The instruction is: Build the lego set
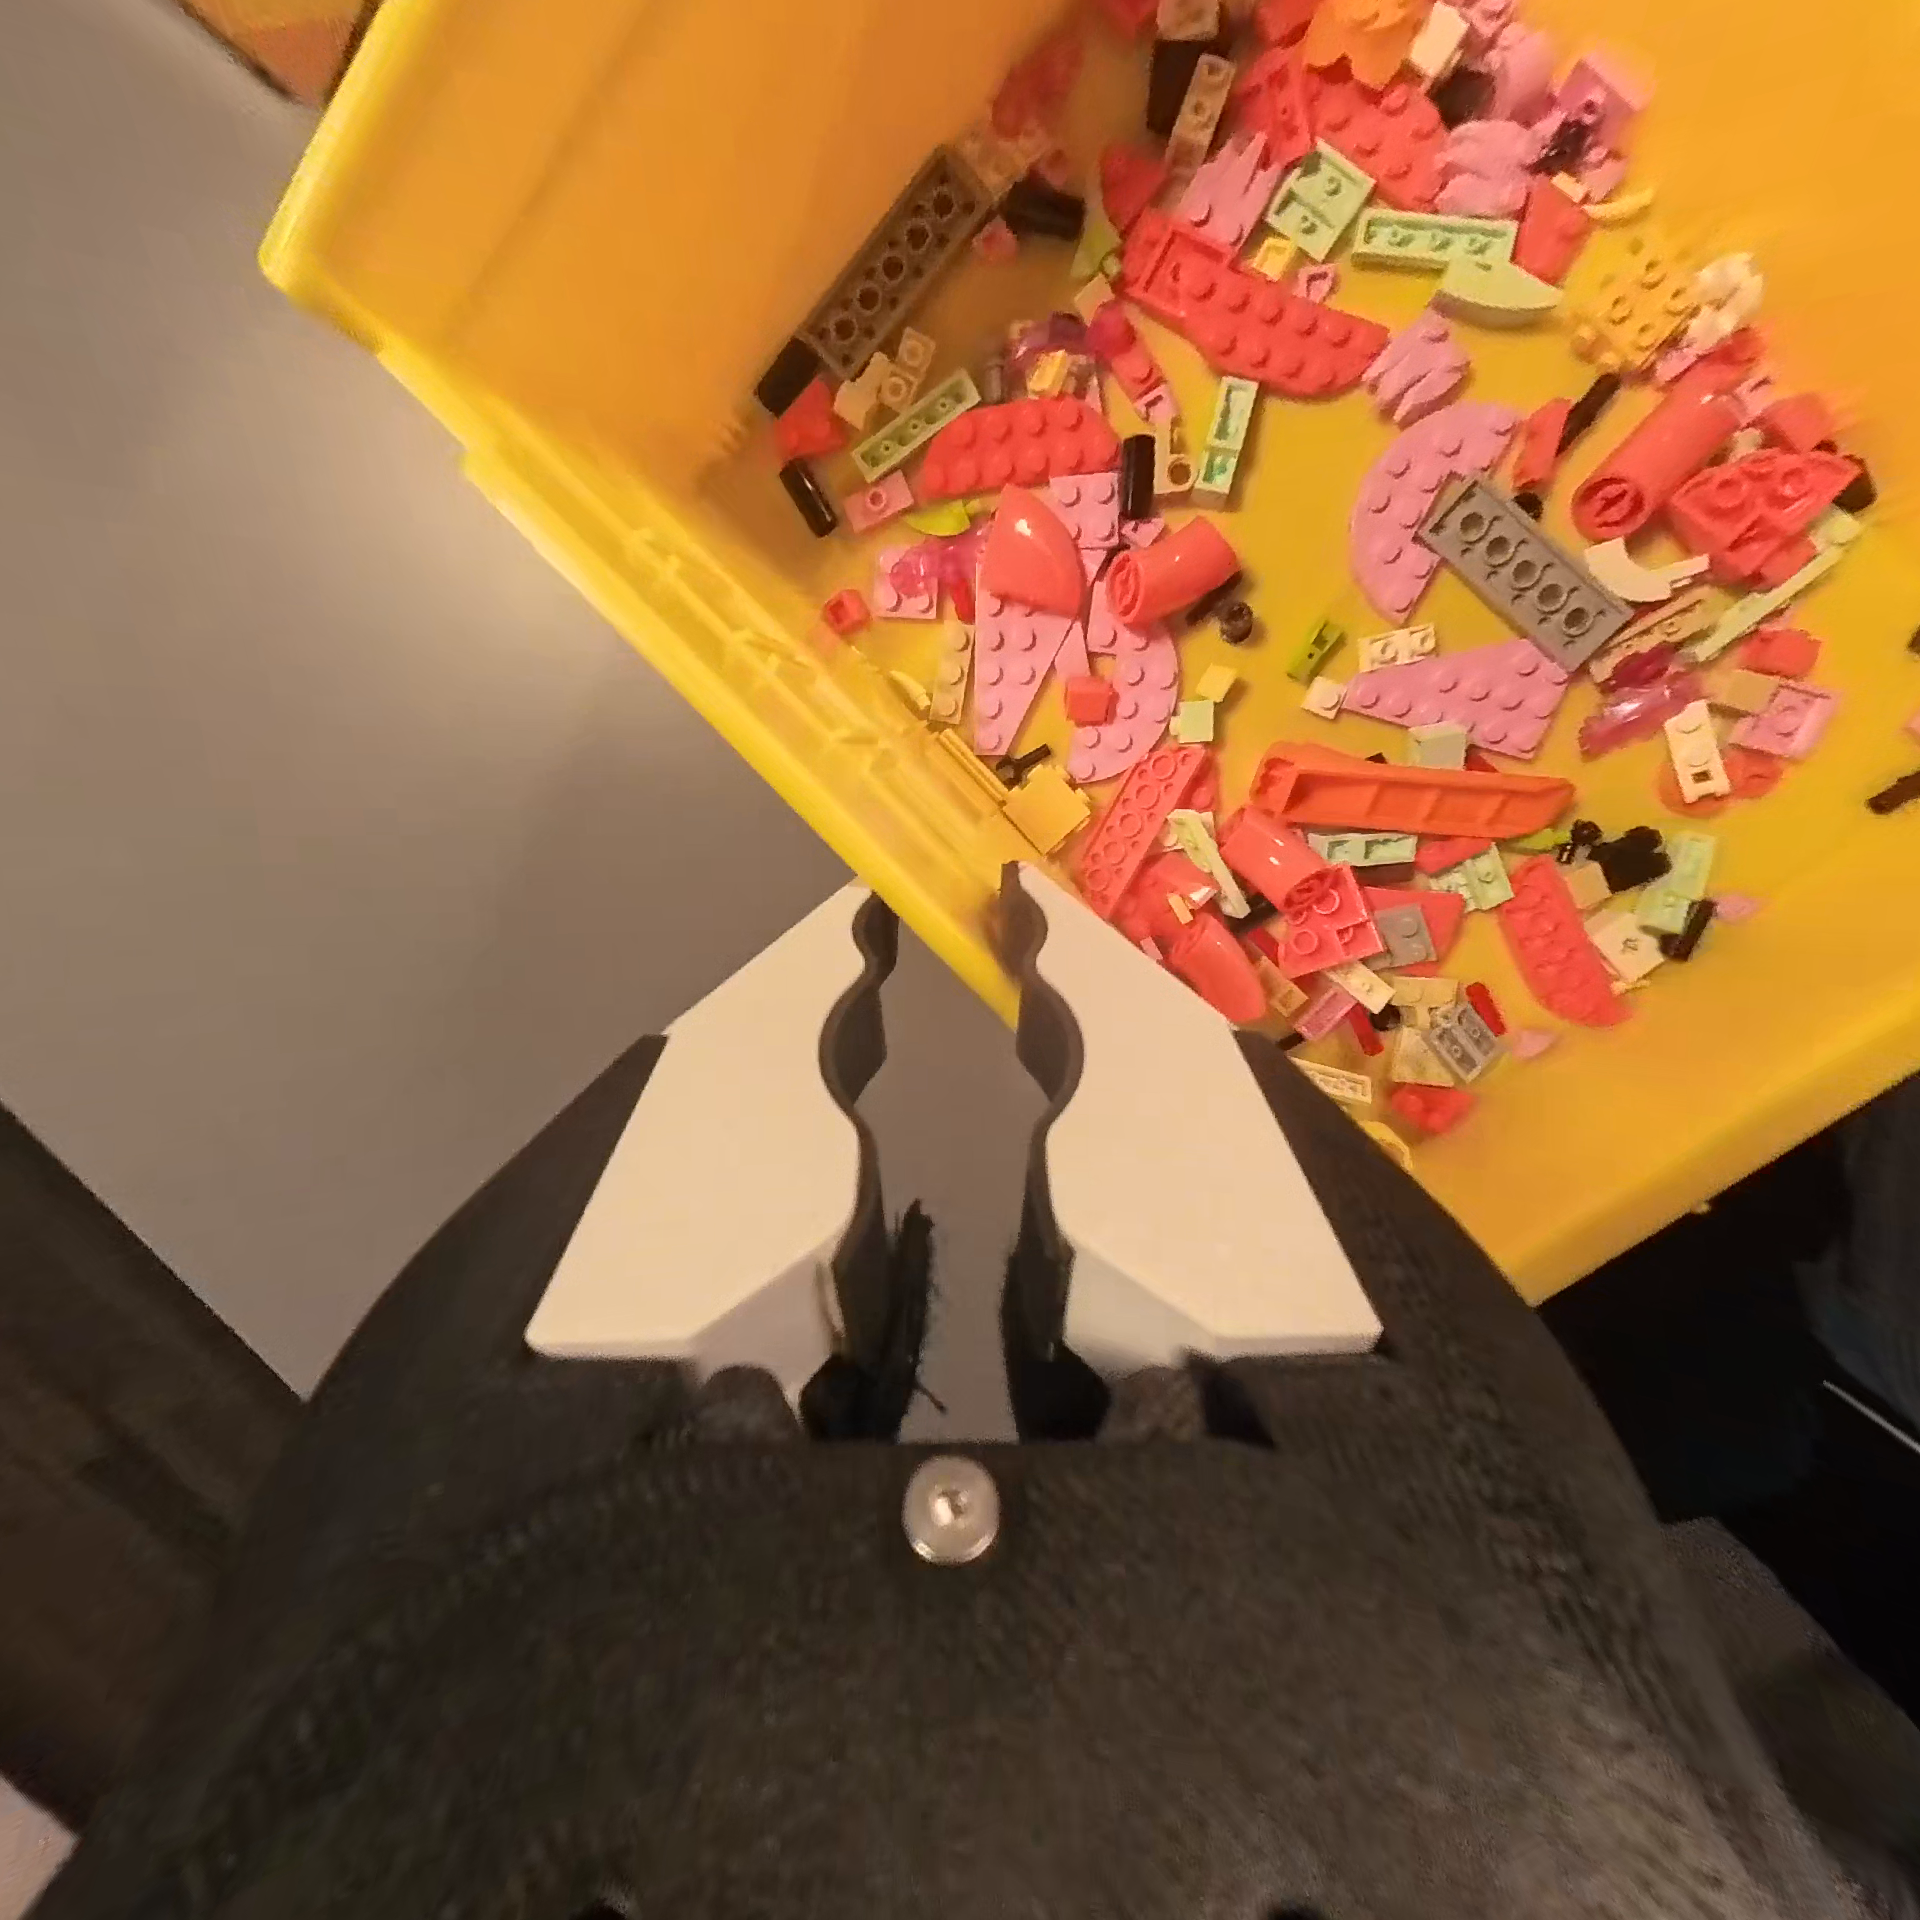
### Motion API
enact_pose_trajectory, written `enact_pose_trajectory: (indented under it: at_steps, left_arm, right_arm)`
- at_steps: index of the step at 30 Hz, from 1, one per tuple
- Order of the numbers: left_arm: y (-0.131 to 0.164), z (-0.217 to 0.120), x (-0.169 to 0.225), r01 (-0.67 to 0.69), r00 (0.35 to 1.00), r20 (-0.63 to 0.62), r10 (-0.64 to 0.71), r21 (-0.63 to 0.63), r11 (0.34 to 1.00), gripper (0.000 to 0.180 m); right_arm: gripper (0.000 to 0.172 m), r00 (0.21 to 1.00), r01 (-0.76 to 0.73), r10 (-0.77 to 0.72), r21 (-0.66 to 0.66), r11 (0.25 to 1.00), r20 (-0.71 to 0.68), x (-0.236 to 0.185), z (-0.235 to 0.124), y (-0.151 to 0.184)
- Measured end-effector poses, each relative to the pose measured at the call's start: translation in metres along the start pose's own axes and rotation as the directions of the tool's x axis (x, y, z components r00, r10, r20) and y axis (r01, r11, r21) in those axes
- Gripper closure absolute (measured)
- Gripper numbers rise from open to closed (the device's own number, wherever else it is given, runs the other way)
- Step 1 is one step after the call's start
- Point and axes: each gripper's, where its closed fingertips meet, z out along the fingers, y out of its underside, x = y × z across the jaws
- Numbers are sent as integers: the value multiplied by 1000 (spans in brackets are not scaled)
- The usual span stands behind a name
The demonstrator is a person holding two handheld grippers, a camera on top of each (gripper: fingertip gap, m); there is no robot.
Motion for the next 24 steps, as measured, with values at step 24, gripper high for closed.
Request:
enact_pose_trajectory:
  at_steps: [24]
  left_arm:
    - [-78,-74,27,-42,920,344,-188,565,824,113]
  right_arm:
    - [166,1000,1,-1,4,1000,-4,1,0,0]
